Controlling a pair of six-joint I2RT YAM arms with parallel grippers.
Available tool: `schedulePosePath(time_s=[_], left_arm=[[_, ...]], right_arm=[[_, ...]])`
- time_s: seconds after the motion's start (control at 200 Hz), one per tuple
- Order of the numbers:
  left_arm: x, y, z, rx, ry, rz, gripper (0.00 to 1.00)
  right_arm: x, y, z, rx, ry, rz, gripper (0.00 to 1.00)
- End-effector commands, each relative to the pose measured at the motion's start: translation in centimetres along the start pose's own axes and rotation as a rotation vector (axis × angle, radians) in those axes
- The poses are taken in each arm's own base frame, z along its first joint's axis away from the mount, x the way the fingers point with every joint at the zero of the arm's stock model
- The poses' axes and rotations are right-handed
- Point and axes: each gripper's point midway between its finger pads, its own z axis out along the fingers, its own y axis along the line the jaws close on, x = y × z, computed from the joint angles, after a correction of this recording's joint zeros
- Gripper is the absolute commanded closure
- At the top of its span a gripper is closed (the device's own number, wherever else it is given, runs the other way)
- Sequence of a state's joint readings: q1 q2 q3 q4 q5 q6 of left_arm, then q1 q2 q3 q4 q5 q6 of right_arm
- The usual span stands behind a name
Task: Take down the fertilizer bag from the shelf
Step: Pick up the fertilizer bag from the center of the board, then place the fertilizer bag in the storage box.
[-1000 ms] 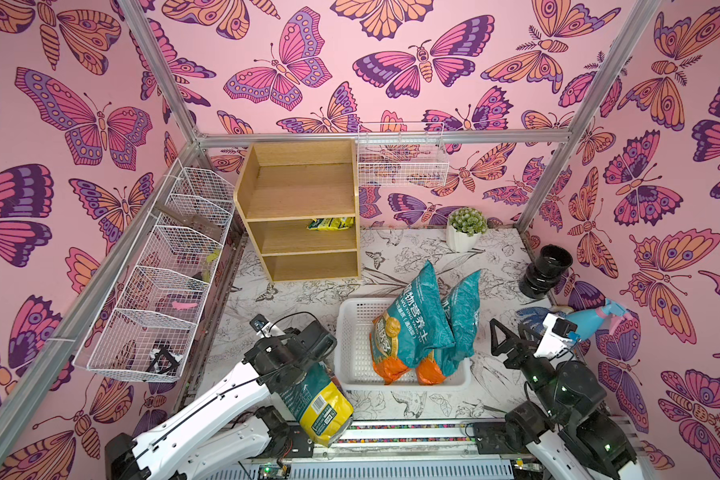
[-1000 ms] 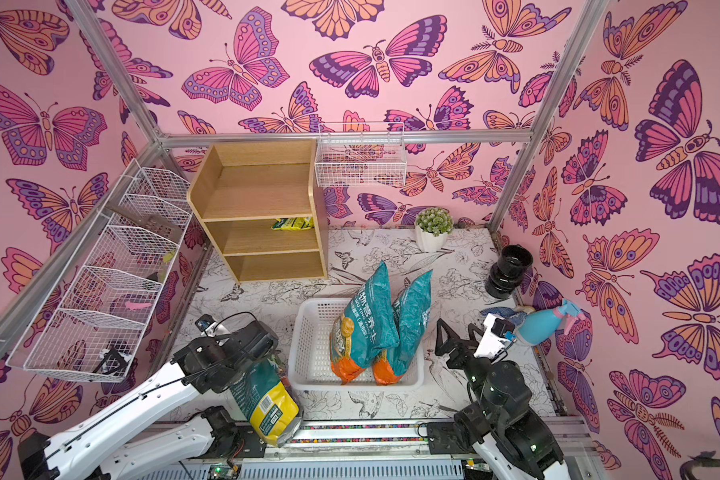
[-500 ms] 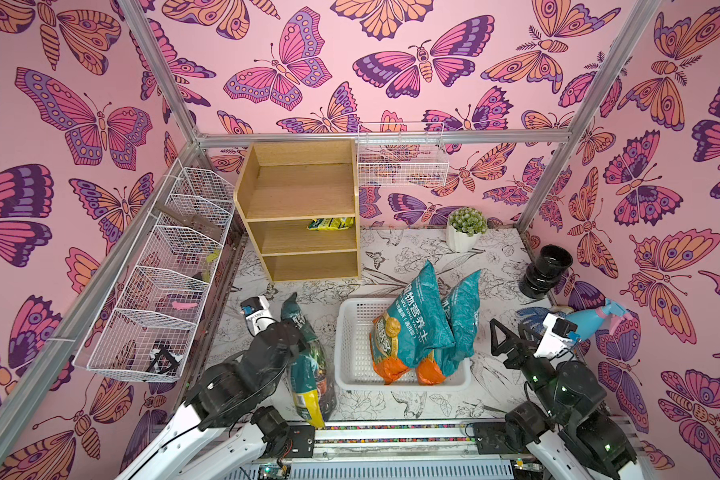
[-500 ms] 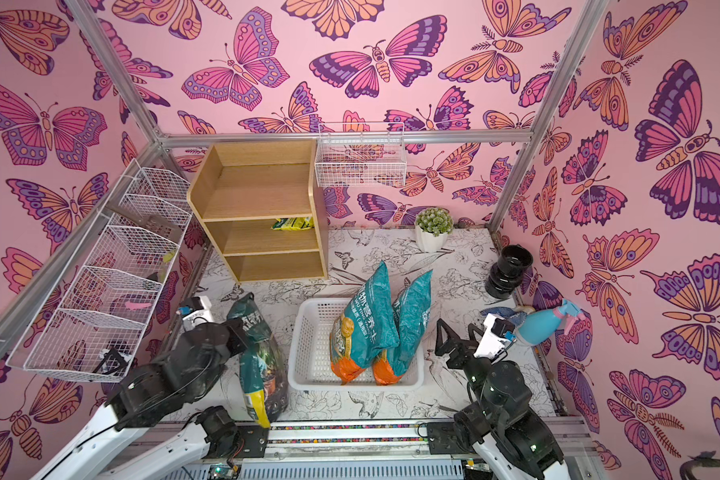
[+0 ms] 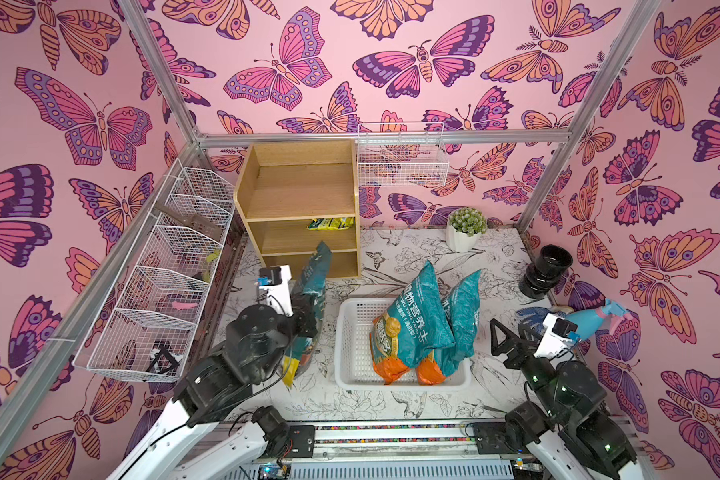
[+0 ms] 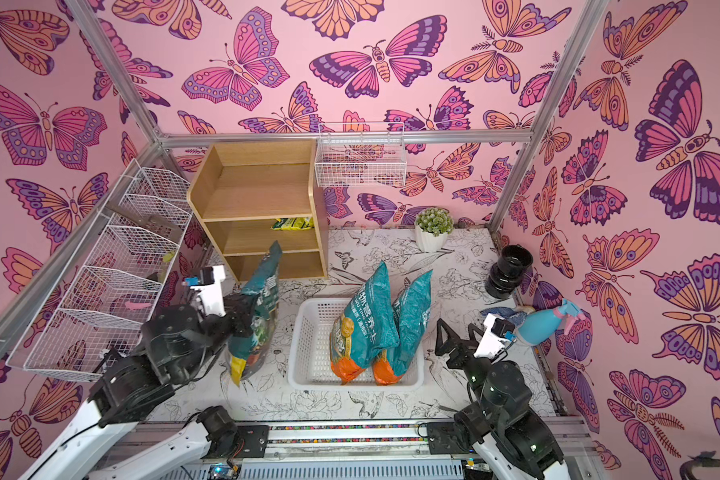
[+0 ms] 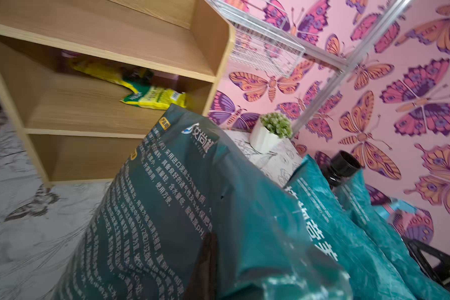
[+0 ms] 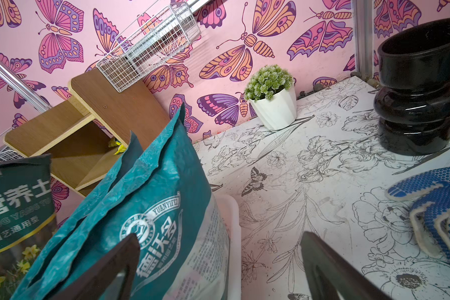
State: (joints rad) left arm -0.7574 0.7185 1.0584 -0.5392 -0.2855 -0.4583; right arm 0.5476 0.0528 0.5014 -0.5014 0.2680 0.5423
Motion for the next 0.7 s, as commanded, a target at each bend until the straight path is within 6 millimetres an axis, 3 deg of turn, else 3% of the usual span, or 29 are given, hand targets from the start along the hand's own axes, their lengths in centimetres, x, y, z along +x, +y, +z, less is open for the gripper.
schedulePosePath(time_s=[0.0,0.195,0.421,0.581,0.696], left_arm=[[-9.0,-7.0,-3.0,0.314,-0.272,-0.004,1.00],[-12.1,-7.8,-4.0,0.324,-0.383,0.040,1.00],[-13.9,-8.6,-4.6,0.345,-0.414,0.009,1.00],[-13.1,-9.8,-4.4,0.453,-0.411,-0.087,1.00],[-10.5,-11.1,-3.0,0.522,-0.386,-0.106,1.00]], right_arm=[[0.2,-0.1,0.1,0.004,0.004,-0.015,0.01],[0.2,-0.2,0.1,0.007,0.005,-0.018,0.01],[0.2,-0.1,0.2,0.007,0.005,-0.017,0.01],[0.2,-0.1,0.2,0.011,0.006,-0.020,0.01],[0.2,-0.1,0.3,0.009,0.008,-0.020,0.01]])
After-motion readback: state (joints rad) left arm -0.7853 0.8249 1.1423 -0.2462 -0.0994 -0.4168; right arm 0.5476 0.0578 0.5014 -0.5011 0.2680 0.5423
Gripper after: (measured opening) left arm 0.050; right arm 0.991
